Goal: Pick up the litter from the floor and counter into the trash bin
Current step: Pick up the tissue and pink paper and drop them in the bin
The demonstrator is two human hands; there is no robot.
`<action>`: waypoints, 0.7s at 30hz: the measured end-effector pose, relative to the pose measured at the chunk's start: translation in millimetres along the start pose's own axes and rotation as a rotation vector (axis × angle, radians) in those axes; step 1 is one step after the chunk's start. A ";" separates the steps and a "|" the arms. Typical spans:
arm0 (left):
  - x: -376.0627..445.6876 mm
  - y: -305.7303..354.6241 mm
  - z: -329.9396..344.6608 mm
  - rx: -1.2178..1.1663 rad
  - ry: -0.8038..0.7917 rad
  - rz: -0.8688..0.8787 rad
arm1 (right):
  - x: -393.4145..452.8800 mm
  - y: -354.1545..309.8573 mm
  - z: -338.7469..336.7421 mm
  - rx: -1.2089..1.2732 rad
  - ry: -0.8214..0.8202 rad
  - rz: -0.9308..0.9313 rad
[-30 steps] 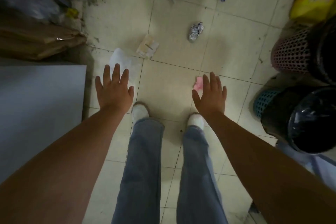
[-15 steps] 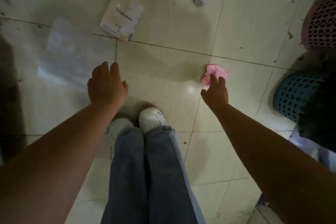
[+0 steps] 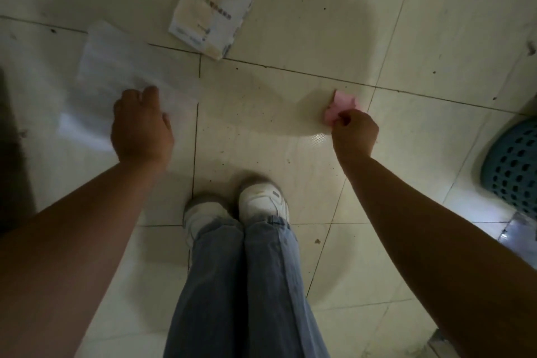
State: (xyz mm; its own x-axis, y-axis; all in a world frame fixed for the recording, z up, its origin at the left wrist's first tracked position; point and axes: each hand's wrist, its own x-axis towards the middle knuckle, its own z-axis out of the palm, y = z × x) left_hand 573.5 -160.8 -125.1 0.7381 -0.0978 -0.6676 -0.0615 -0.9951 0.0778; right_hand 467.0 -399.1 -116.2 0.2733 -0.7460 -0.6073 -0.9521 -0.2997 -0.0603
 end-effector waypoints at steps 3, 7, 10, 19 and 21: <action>4.3 -4.7 2.4 -0.066 0.013 0.045 | -18.9 -38.7 15.2 0.072 -0.076 -0.132; 2.5 -6.8 8.2 -0.073 0.034 0.107 | -31.8 -74.3 31.9 0.089 -0.139 -0.269; -5.2 -4.9 6.9 -0.066 0.048 0.128 | -40.3 -85.4 35.6 0.073 -0.194 -0.365; -100.4 68.1 -113.8 -0.092 -0.030 0.222 | -104.9 -48.3 -88.1 0.058 -0.326 -0.326; -129.8 96.2 -154.1 -0.096 -0.041 0.317 | -122.6 -36.4 -141.2 0.126 -0.284 -0.259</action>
State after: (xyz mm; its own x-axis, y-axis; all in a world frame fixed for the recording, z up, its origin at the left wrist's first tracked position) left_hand 575.3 -241.3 83.1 0.6647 -0.4047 -0.6280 -0.2188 -0.9092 0.3543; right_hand 487.5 -380.7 72.3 0.4744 -0.4558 -0.7531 -0.8709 -0.3676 -0.3262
